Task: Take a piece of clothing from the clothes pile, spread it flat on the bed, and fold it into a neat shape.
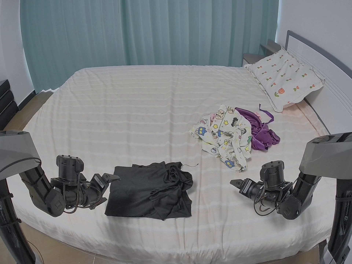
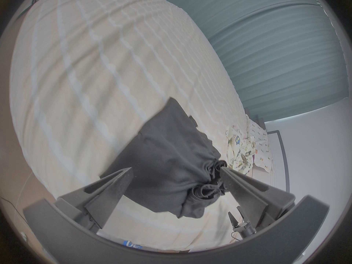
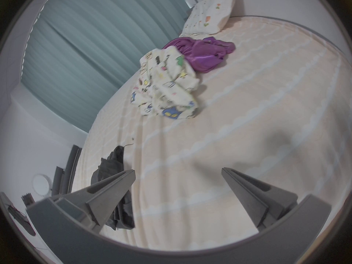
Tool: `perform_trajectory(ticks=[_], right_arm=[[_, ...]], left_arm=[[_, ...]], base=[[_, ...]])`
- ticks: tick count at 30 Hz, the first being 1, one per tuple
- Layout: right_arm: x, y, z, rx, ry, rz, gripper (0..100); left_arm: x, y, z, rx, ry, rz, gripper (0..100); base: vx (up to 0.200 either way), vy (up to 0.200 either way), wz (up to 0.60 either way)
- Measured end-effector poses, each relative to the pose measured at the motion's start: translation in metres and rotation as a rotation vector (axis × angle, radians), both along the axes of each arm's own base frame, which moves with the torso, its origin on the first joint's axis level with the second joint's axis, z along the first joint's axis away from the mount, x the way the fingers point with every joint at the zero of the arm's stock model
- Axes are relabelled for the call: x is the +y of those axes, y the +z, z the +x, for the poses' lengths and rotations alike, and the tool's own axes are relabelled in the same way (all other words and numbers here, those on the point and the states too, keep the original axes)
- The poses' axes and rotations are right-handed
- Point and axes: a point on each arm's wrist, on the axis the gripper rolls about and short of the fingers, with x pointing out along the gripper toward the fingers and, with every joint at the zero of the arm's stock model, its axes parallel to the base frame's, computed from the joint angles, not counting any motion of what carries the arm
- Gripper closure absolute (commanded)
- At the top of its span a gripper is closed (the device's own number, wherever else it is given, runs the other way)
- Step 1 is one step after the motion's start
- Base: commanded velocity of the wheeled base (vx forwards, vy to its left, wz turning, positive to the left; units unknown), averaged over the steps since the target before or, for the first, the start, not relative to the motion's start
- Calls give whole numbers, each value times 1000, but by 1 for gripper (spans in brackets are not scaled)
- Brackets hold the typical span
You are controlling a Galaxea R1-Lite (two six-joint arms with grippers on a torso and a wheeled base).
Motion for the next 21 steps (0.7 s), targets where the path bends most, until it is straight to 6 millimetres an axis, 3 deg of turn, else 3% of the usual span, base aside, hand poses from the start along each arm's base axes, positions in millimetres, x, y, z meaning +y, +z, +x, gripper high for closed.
perform_trajectory(ticks=[12, 21], right_arm=[[58, 23, 0, -83, 185, -204, 0], [84, 29, -10, -53, 253, -265, 0]], left_arm=[[10, -2, 1, 7, 21, 2, 0], [15, -11, -25, 74, 44, -1, 0]], base=[[0, 200, 0], [0, 0, 0]])
